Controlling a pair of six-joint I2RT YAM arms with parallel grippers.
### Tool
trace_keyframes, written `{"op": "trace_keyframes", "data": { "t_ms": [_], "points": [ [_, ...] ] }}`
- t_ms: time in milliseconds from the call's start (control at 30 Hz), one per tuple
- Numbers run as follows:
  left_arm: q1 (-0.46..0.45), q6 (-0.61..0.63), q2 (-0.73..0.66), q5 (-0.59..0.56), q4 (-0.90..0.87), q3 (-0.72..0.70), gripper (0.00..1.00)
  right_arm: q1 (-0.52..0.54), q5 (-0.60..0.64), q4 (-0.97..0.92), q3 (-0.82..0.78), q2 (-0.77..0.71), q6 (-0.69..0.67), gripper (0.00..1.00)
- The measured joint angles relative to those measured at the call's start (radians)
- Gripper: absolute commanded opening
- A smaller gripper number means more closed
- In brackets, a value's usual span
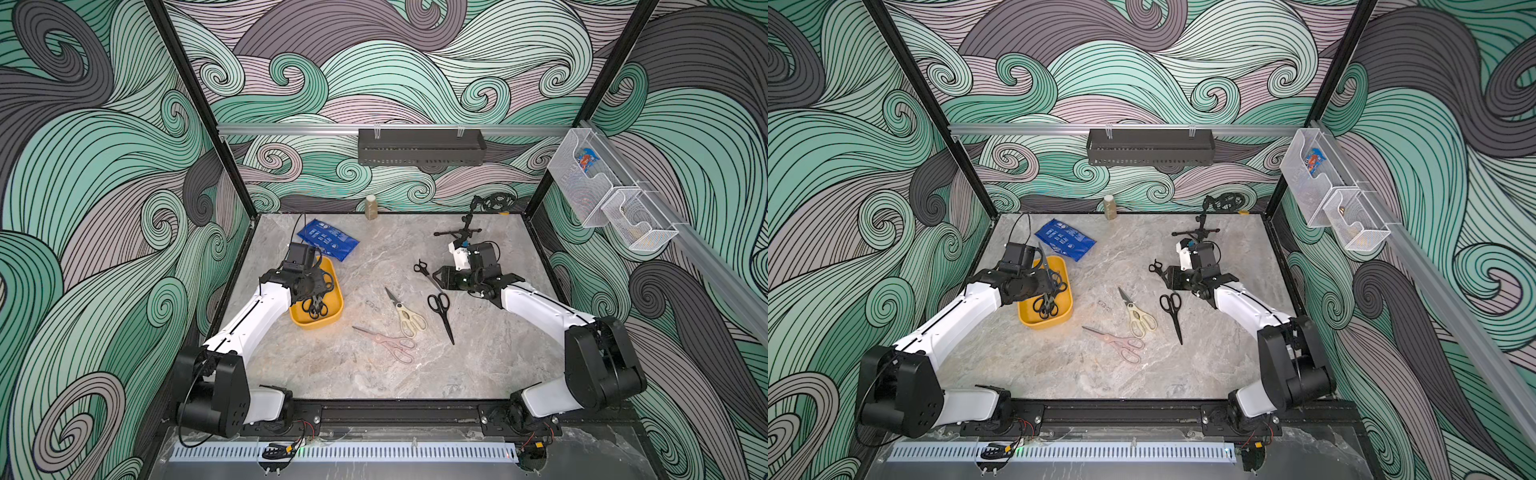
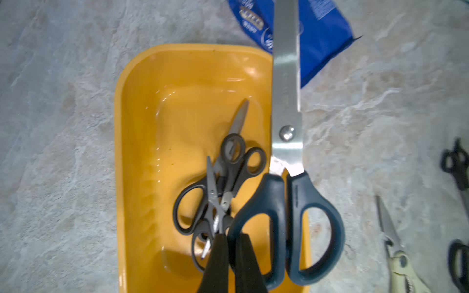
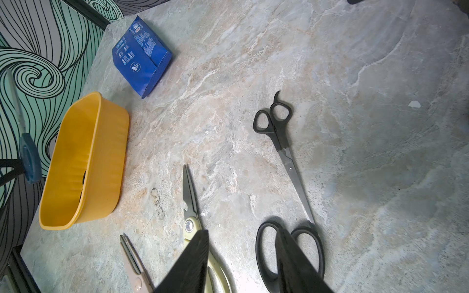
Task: Put the scissors into the storage box
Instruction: Place the scissors in the storage box.
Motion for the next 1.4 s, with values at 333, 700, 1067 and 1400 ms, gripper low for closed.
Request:
{"op": "trace_keyframes", "data": {
  "t_ms": [333,700,1067,1400],
  "points": [
    [0.012,0.043,0.07,0.007,0.001,-0.084,0.0,0.026,0.0,0.0,0.0,0.011,0.001,0.47],
    [0.012,0.054,0.162,0.034,0.012,-0.085,0.0,0.031,0.0,-0.006,0.0,0.039,0.0,0.48],
    [0.012,0.056,0.166,0.042,0.015,-0.085,0.5,0.038,0.002,-0.014,0.0,0.039,-0.001,0.48],
    [0.012,0.048,0.145,0.056,-0.005,0.005,0.54,0.109,0.012,-0.064,-0.001,0.039,-0.023,0.48]
  ]
}}
